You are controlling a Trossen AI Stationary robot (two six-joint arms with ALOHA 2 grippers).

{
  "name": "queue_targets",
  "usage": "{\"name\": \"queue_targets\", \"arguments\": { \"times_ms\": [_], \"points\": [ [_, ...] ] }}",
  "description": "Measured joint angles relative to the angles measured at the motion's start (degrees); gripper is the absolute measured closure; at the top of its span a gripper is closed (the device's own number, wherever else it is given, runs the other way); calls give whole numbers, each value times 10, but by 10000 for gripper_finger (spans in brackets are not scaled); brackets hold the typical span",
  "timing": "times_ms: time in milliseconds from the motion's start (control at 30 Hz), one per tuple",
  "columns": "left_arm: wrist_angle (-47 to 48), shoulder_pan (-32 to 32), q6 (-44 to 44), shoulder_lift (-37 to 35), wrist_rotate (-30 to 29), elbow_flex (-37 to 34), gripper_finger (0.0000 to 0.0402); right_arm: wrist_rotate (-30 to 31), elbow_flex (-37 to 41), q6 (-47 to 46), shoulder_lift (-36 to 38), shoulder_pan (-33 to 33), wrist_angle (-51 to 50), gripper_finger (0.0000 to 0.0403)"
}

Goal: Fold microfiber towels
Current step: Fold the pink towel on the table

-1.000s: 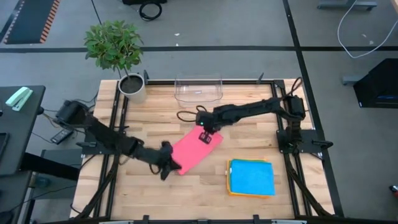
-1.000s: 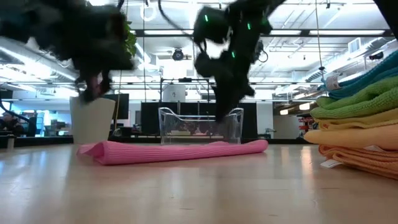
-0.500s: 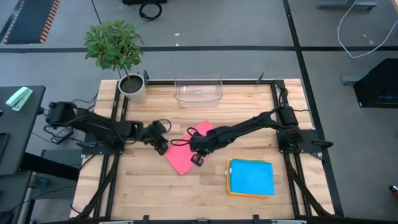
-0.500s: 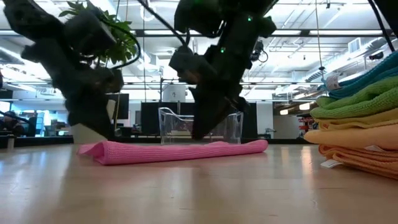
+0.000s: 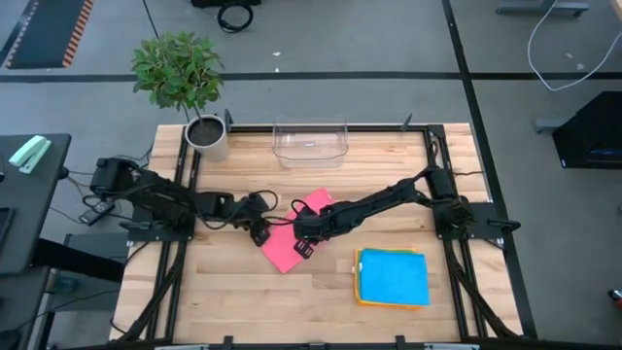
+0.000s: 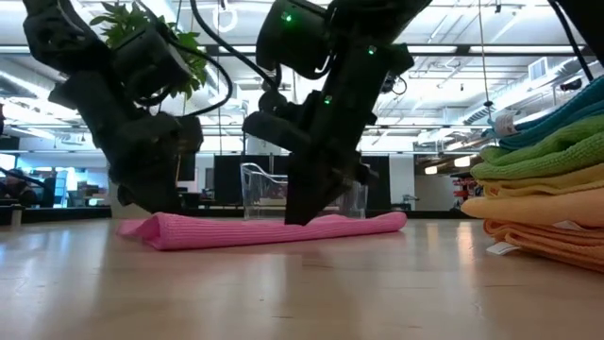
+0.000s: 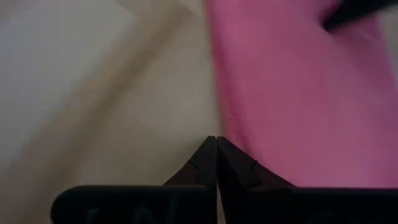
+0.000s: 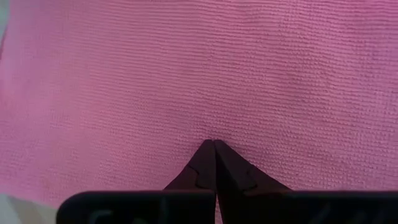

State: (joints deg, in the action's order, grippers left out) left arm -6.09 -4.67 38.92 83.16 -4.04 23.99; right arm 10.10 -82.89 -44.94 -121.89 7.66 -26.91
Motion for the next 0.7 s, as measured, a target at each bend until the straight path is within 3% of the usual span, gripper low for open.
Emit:
{"name": "queue_targets", "arguments": {
  "times_ms": [67,233,400,567,700],
  "points": [
    [4,-11,-3,1,33,12,395,14,0,-3,0,0,-2,400],
    [13,-22,1,-1,184,29,387,20,1,-1,3,-19,-10,400],
    [13,-21,31,-55,242,29,390,19,1,0,3,-30,-12,400],
    [0,-19,35,-146,245,30,390,14,1,3,3,-34,-12,400],
    [119,-17,28,-199,159,31,385,12,2,12,16,-35,-26,400]
  ]
}}
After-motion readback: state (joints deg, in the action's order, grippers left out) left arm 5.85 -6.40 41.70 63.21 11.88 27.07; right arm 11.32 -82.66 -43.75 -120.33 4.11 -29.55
